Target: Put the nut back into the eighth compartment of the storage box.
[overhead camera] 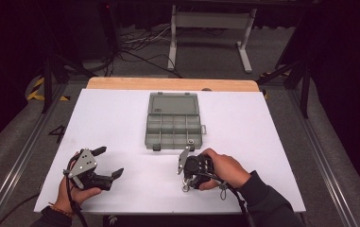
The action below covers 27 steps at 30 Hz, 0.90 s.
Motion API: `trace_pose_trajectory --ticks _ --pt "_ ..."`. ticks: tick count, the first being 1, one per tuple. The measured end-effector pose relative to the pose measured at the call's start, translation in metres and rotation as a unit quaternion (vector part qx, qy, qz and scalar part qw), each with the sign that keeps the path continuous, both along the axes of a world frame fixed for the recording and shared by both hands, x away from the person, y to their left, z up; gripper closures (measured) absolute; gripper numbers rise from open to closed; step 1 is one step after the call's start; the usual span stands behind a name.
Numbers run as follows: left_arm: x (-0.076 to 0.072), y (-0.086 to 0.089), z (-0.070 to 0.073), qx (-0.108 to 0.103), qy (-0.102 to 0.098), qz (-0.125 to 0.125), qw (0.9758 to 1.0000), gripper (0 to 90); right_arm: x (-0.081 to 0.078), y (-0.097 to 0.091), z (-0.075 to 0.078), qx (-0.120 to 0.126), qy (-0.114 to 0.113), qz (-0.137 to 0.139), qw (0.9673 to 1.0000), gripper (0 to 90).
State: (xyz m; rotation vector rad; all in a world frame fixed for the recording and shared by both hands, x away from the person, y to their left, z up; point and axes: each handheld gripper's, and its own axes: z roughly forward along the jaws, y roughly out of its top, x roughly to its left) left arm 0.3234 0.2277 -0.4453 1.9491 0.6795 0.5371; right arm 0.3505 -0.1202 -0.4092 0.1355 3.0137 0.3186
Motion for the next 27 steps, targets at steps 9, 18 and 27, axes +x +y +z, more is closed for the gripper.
trace_pose_trajectory --ticks 9,18,27 --pt "0.000 0.000 0.000 0.000 0.000 -0.001 1.0000 4.8 0.002 0.004 -0.005 -0.008 0.000 0.002 1.0000 55.9" --pt "0.000 0.000 0.000 -0.001 0.000 -0.002 1.0000 4.7 0.004 0.001 -0.009 -0.017 0.001 -0.004 0.9999 55.6" --pt "0.000 0.000 0.000 -0.001 0.002 -0.002 1.0000 4.7 0.006 0.010 -0.010 -0.019 0.000 0.008 0.9998 58.5"
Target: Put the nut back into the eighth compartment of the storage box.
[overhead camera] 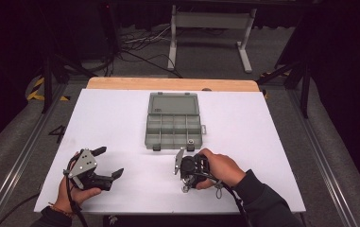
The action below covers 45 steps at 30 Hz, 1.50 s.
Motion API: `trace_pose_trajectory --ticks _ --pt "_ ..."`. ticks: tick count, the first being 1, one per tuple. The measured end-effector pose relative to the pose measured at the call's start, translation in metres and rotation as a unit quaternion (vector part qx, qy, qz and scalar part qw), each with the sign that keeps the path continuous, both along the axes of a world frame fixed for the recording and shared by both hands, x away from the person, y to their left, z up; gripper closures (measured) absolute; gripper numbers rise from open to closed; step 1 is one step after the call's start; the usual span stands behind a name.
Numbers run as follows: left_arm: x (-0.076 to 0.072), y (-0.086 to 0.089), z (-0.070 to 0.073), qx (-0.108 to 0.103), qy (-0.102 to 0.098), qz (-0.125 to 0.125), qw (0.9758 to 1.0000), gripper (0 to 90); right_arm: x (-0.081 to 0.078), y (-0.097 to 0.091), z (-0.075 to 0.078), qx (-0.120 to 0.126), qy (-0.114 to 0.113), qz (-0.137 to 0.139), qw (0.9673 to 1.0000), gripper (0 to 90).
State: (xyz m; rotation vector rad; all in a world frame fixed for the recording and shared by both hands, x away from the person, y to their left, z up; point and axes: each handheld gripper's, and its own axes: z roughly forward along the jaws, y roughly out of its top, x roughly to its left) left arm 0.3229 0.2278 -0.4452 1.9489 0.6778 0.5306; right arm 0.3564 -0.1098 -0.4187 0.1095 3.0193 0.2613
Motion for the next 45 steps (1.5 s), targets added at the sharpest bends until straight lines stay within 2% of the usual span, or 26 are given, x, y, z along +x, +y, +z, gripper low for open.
trace_pose_trajectory --ticks 4,9,14,16,24,27,32,39,45 --pt "0.000 0.001 0.000 -0.001 -0.001 -0.001 1.0000 4.7 0.002 0.005 -0.004 -0.006 0.010 0.003 0.9999 61.6" --pt "0.000 0.000 0.000 0.000 0.000 -0.001 1.0000 4.7 0.003 0.004 -0.003 0.002 0.028 0.002 0.9996 69.7" --pt "0.000 0.000 0.000 0.000 0.000 -0.001 1.0000 4.7 0.007 0.002 -0.003 0.003 0.039 0.000 0.9992 70.4" --pt "0.000 0.001 0.000 0.000 0.000 -0.001 1.0000 4.7 0.007 0.001 -0.002 -0.003 0.034 -0.007 0.9994 70.4" --pt "0.000 0.001 0.001 -0.003 -0.003 -0.001 1.0000 4.7 0.011 -0.009 0.010 0.013 0.019 -0.020 0.9995 70.4" --pt "0.000 0.001 0.001 -0.003 -0.005 -0.001 1.0000 4.7 0.014 -0.016 0.024 0.020 0.007 -0.027 0.9994 70.4" --pt "0.000 0.001 0.001 -0.004 -0.006 -0.001 1.0000 4.6 0.018 -0.023 0.038 0.026 -0.006 -0.038 0.9989 70.4" --pt "-0.001 0.002 0.001 -0.007 -0.008 -0.002 0.9999 4.5 0.032 -0.036 0.066 0.038 -0.032 -0.065 0.9967 70.4" --pt "-0.001 0.003 0.002 -0.006 -0.009 -0.002 0.9999 4.5 0.056 -0.045 0.079 0.038 -0.041 -0.097 0.9937 70.4"
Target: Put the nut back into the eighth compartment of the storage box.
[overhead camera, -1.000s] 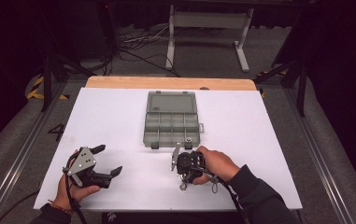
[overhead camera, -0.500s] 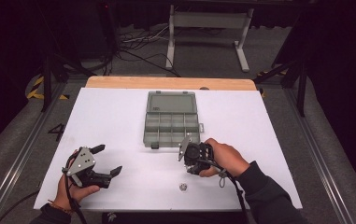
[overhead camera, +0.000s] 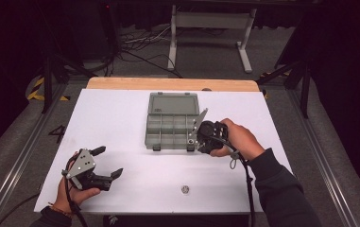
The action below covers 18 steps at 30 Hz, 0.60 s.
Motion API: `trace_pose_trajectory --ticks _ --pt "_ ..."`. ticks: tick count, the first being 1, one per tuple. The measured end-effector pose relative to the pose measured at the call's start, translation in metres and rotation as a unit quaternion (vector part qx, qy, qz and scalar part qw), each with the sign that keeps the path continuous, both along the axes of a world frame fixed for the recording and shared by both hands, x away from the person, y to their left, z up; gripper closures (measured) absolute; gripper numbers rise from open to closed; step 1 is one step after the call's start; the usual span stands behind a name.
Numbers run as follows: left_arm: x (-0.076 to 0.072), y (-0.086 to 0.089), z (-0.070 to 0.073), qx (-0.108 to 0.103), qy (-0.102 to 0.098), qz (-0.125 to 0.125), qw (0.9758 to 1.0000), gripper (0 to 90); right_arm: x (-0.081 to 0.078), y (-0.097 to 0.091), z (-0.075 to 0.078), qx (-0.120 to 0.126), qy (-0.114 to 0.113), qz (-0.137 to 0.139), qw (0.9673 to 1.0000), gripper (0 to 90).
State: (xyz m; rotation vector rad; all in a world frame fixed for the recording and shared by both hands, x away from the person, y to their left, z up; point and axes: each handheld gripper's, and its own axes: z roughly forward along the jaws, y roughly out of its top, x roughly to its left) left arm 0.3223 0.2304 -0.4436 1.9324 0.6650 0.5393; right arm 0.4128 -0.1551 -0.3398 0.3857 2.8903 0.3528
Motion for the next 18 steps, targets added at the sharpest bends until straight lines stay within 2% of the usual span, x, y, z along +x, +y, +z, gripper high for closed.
trace_pose_trajectory --ticks 2,6,11,18 --pt "0.000 0.000 0.000 0.000 0.000 -0.001 1.0000 4.5 0.010 -0.001 0.000 -0.009 -0.004 -0.014 0.9998 70.4" --pt "-0.001 0.000 0.000 -0.001 0.000 -0.001 1.0000 4.5 0.031 -0.003 -0.004 -0.009 0.000 -0.040 0.9992 70.4" --pt "0.000 0.001 0.000 0.000 0.000 -0.002 1.0000 4.5 0.048 0.000 -0.012 -0.008 0.009 -0.057 0.9983 70.4" --pt "0.000 0.002 -0.001 -0.001 0.000 -0.003 1.0000 4.5 0.057 0.012 -0.021 -0.012 0.018 -0.053 0.9983 70.4"
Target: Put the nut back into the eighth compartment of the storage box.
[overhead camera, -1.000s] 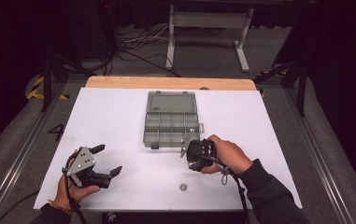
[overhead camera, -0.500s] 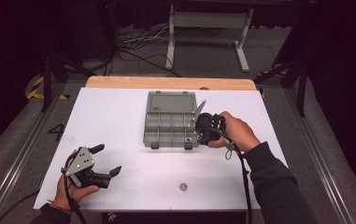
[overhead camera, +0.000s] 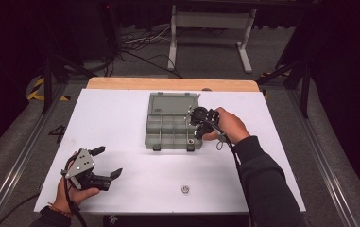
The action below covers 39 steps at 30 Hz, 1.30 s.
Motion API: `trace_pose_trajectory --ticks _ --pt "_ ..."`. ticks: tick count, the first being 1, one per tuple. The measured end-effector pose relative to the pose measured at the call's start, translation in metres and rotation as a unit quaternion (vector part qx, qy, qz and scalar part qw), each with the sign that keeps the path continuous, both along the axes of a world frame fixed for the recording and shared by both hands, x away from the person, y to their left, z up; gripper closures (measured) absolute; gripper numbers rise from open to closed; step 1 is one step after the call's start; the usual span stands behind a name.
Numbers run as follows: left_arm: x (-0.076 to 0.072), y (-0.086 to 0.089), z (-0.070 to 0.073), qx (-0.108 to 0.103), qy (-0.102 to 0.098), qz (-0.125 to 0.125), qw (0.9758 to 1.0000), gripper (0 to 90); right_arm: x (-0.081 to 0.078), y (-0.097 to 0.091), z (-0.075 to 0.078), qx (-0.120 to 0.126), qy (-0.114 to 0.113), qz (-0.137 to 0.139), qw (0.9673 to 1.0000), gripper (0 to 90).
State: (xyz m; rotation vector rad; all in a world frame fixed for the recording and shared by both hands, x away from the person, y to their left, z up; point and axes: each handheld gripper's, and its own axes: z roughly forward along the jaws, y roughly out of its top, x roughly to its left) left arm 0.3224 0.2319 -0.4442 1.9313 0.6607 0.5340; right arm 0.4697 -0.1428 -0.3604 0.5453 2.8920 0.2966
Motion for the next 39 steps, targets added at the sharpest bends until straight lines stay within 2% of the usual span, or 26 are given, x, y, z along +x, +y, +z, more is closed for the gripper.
trace_pose_trajectory --ticks 7,14,29,39 --pt "0.000 0.000 0.000 0.000 0.003 -0.001 1.0000 4.5 0.005 0.013 -0.011 -0.015 0.012 0.001 0.9998 70.4" --pt "0.000 0.000 -0.001 0.000 0.003 -0.003 1.0000 4.5 0.010 0.016 -0.020 -0.023 0.021 -0.006 0.9995 70.3" --pt "0.001 0.000 -0.001 0.001 0.005 -0.005 1.0000 4.5 0.019 0.012 -0.027 -0.027 0.025 -0.025 0.9990 70.2" --pt "0.001 0.001 -0.001 0.000 0.005 -0.004 1.0000 4.5 0.027 0.013 -0.033 -0.032 0.030 -0.026 0.9987 70.2"
